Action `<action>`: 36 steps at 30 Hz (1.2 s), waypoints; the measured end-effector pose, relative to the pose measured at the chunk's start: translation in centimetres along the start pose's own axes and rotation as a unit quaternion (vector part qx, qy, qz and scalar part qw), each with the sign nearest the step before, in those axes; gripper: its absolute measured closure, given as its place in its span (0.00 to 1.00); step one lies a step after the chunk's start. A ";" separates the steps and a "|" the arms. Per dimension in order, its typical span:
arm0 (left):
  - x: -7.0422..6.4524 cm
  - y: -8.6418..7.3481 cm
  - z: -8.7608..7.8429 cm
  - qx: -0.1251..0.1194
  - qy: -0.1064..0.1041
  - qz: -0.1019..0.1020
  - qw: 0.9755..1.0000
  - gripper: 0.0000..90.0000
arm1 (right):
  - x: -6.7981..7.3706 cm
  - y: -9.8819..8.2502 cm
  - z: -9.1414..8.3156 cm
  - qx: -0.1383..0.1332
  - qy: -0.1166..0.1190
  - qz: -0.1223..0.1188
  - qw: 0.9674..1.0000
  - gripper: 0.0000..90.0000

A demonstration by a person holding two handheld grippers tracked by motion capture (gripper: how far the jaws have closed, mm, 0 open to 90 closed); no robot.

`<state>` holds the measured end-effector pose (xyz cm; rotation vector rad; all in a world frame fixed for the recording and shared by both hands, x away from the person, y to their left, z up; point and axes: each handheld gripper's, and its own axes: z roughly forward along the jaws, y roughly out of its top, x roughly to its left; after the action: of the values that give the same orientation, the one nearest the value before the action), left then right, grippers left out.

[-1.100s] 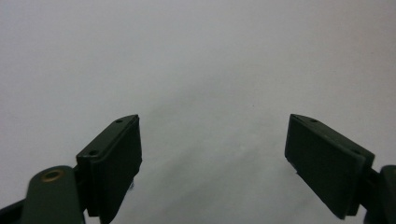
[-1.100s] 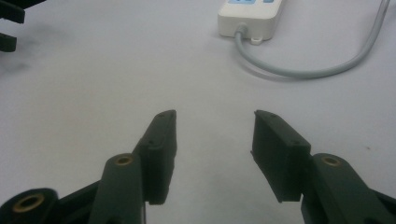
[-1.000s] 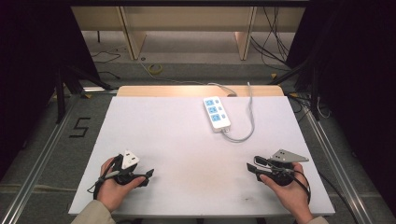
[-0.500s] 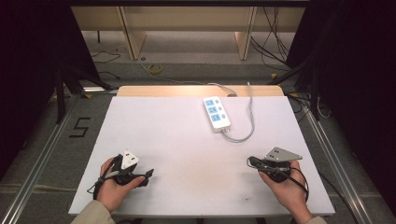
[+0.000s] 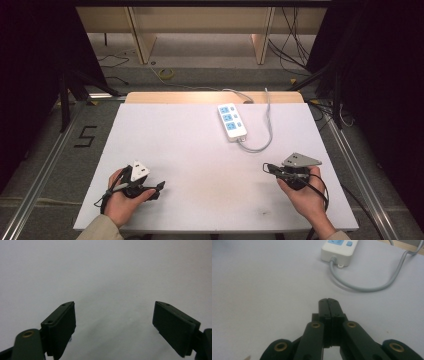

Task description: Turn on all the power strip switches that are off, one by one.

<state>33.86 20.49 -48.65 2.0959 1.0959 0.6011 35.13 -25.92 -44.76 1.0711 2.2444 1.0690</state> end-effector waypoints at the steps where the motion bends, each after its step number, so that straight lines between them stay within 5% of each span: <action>1: 0.0 0.0 0.0 0.000 0.000 0.000 1.000 0.21 | 0.0 0.0 0.0 0.000 0.000 0.000 1.000 1.00; 36: 0.1 0.0 0.0 -0.009 0.005 -0.006 1.000 0.21 | -1.4 4.3 2.3 0.024 -0.012 0.009 1.000 1.00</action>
<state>33.91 20.63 -48.61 2.0713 1.1036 0.6133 39.47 -24.27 -42.68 1.1194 2.2550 1.0090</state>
